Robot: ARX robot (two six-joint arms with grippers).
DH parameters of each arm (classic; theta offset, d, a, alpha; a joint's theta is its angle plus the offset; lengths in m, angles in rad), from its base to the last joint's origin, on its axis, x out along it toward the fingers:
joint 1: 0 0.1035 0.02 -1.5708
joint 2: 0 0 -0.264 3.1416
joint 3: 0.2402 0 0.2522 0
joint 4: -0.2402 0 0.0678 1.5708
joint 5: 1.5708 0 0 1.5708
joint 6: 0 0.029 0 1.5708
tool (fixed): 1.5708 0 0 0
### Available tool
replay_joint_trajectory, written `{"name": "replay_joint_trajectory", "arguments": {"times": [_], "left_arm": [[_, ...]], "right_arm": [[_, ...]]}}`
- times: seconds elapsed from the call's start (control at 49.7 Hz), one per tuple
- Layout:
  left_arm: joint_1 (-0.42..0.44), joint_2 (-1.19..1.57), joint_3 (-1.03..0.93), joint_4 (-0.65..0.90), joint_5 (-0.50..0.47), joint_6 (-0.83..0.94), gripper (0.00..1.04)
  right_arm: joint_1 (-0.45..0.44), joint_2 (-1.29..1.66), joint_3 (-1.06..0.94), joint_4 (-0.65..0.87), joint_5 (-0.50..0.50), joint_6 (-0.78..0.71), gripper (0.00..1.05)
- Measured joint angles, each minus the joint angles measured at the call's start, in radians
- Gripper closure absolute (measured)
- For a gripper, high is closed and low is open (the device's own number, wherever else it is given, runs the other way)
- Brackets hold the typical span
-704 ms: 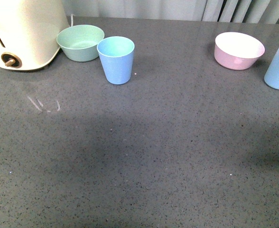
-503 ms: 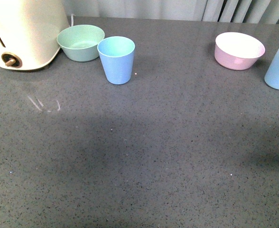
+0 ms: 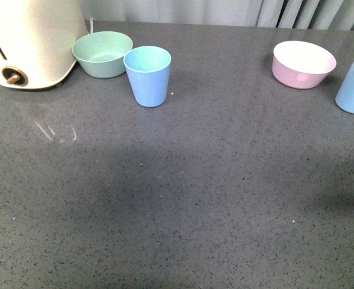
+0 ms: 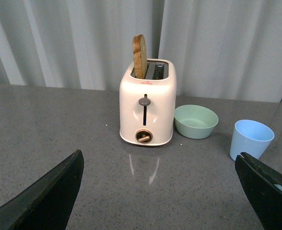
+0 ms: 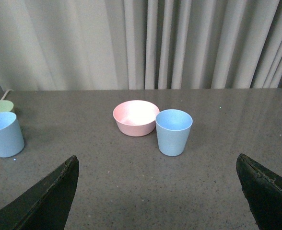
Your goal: Stack blue cups with both arms
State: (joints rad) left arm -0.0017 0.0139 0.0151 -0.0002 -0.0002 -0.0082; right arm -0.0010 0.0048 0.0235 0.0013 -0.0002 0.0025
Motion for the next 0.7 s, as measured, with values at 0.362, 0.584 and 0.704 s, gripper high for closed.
{"name": "replay_joint_trajectory", "arguments": {"times": [0.362,0.584,0.704], "left_arm": [[-0.019,0.359,0.15,-0.33,0.311,-0.43,0.09],[-0.122,0.758,0.272,-0.014,0.251,-0.495,0.09],[-0.141,0.959,0.356,0.095,0.235,-0.502,0.09]], "right_arm": [[0.0,0.0,0.0,0.0,-0.002,0.0,0.09],[0.0,0.0,0.0,0.0,0.0,0.0,0.09],[0.0,0.0,0.0,0.0,0.0,0.0,0.09]]}}
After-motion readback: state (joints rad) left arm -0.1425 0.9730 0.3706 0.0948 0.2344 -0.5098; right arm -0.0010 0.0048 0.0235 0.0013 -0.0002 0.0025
